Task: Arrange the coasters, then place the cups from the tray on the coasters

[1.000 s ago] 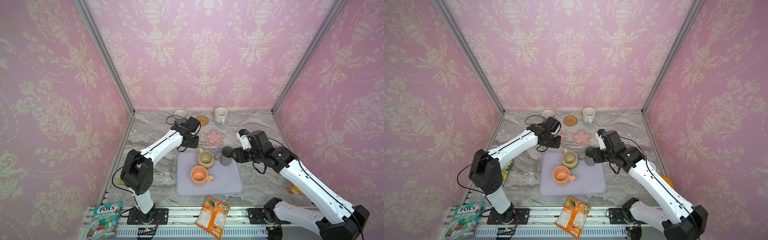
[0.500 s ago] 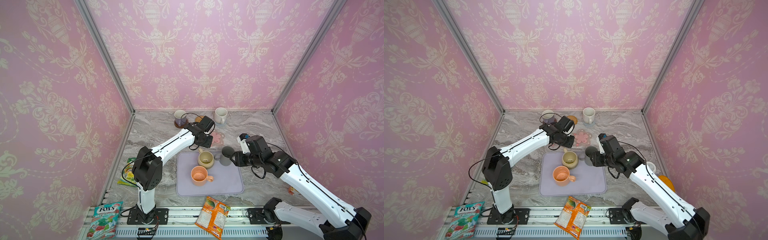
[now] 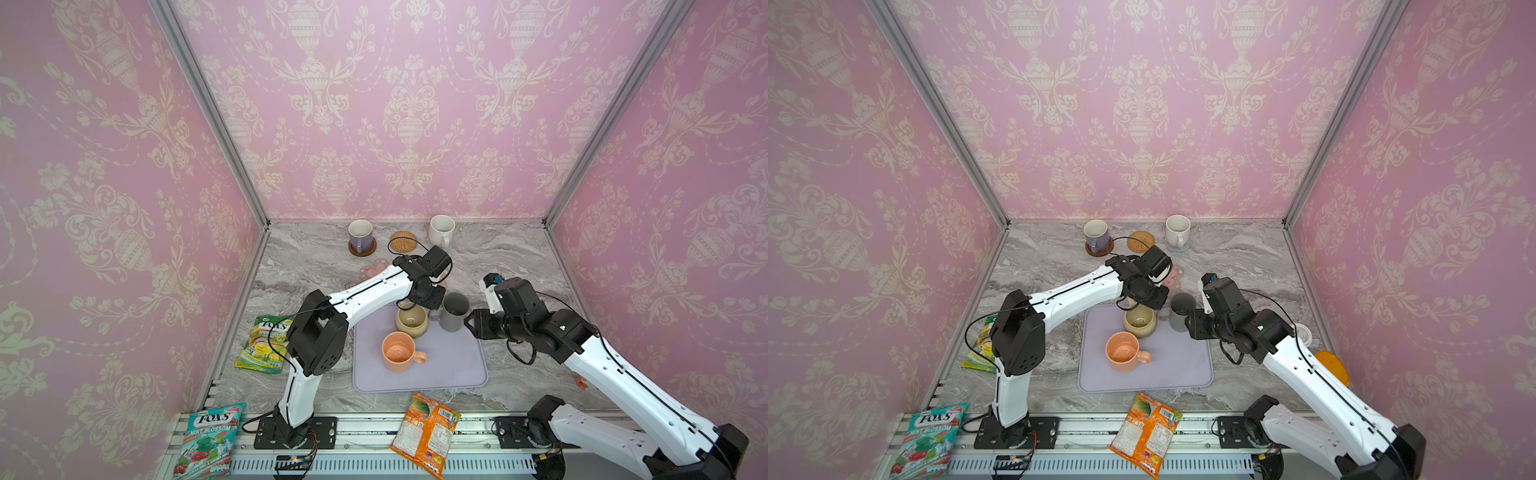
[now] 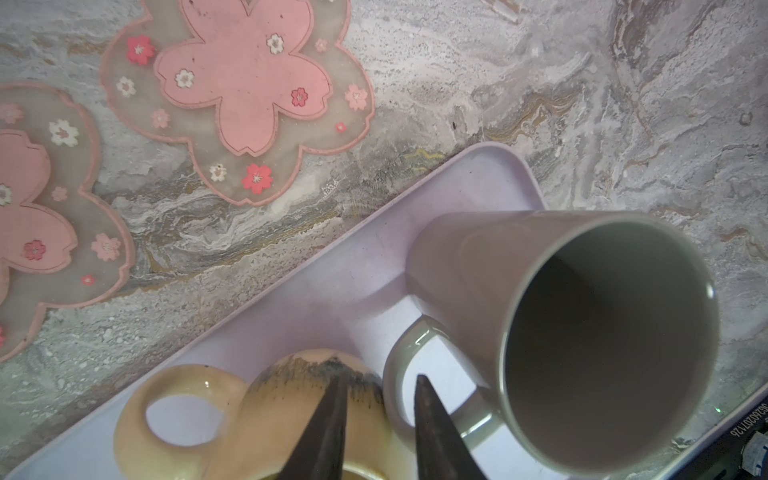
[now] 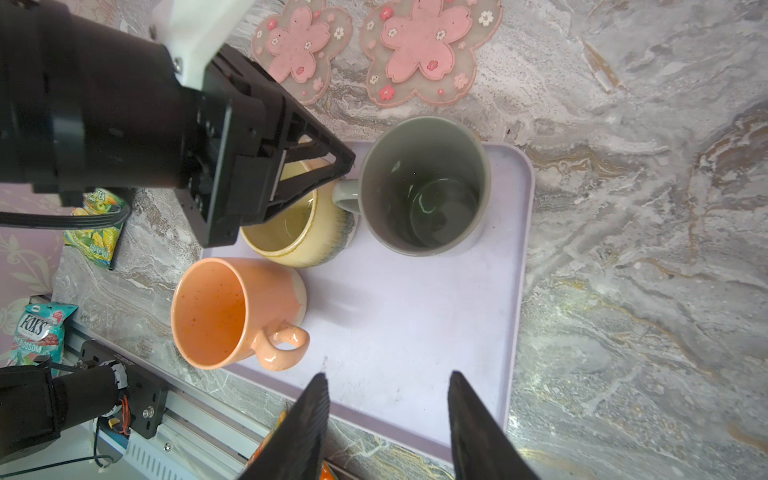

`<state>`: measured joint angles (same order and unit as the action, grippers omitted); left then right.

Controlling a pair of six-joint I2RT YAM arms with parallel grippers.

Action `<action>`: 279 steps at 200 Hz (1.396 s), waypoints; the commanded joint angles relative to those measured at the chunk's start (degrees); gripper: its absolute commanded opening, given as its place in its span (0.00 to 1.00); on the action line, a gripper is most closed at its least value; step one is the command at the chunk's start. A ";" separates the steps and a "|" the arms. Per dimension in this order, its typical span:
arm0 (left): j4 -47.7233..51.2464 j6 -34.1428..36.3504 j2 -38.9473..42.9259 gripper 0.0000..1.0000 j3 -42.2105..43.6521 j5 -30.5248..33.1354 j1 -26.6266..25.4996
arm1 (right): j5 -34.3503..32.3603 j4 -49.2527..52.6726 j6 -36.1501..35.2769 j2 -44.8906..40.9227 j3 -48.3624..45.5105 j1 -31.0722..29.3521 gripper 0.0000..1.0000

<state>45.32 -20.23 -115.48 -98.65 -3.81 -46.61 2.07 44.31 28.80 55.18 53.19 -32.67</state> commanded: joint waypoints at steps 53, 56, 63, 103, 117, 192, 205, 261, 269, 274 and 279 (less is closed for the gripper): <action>5.19 0.71 -0.76 0.30 -1.12 -2.26 -2.84 | -1.45 0.85 1.50 -1.75 -1.42 -0.28 0.48; 5.17 0.68 -0.67 0.30 -1.03 -2.37 -3.03 | -1.39 0.74 1.52 -1.78 -1.57 -0.25 0.48; 5.02 0.51 -0.39 0.30 -0.49 -2.80 -3.25 | -1.35 0.67 1.59 -1.79 -1.64 -0.25 0.48; 2.54 -1.66 2.03 0.29 4.17 -5.97 -4.43 | -1.32 0.49 2.04 -1.92 -2.03 -0.35 0.48; 0.78 -2.93 2.90 0.29 5.99 -7.86 -4.76 | -1.45 0.58 2.21 -2.10 -2.29 -0.33 0.48; -7.16 -8.07 7.38 0.29 11.93 -14.71 -6.30 | -1.21 -0.18 4.20 -2.72 -4.89 -1.24 0.48; -7.35 -8.16 7.68 0.29 12.29 -14.60 -6.30 | -1.21 -0.60 4.79 -2.89 -5.50 -1.61 0.48; -3.49 -5.35 11.10 0.30 11.29 -9.69 -6.06 | -2.55 -3.15 7.63 -1.58 -6.87 -4.56 0.48; -1.99 -4.52 11.74 0.30 10.67 -8.22 -5.88 | -3.15 -3.65 7.89 -1.08 -6.87 -5.08 0.47; -1.07 -4.03 12.27 0.30 10.43 -7.81 -5.70 | -3.60 -3.91 8.09 -0.74 -6.91 -5.42 0.47; -0.30 -3.46 12.73 0.30 10.09 -7.58 -5.45 | -4.29 -4.12 8.21 -0.40 -6.79 -5.77 0.47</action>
<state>39.94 -26.44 -106.72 -86.80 -15.09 -52.42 0.80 42.28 34.83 53.69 46.92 -37.06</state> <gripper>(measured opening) 0.296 0.477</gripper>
